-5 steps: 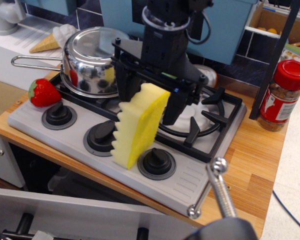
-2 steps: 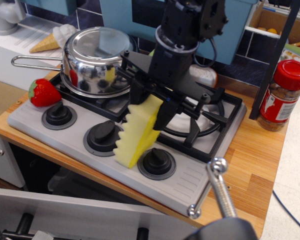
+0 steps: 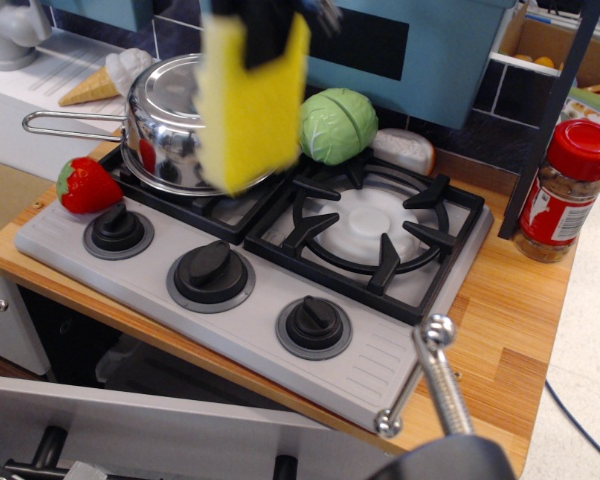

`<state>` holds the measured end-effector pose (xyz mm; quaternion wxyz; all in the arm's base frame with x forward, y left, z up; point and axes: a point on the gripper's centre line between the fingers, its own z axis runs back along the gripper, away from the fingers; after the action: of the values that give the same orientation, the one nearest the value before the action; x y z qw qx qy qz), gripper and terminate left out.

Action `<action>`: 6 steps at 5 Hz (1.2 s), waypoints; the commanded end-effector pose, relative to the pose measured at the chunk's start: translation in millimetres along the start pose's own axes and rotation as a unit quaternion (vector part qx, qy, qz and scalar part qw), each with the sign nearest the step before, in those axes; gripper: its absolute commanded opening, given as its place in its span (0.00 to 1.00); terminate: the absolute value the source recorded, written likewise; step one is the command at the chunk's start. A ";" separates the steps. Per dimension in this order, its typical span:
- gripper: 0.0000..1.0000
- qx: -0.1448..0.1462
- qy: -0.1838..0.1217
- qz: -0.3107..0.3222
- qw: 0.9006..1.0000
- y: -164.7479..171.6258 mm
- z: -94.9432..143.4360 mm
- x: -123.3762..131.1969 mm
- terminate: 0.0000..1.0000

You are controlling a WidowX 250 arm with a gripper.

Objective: Wipe pot with sponge

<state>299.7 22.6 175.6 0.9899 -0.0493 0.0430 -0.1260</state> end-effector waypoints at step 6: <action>0.00 -0.026 -0.068 0.039 0.997 91.0 7.2 20.7 0.00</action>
<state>341.6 101.7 156.9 0.9932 -0.0871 0.0056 -0.0772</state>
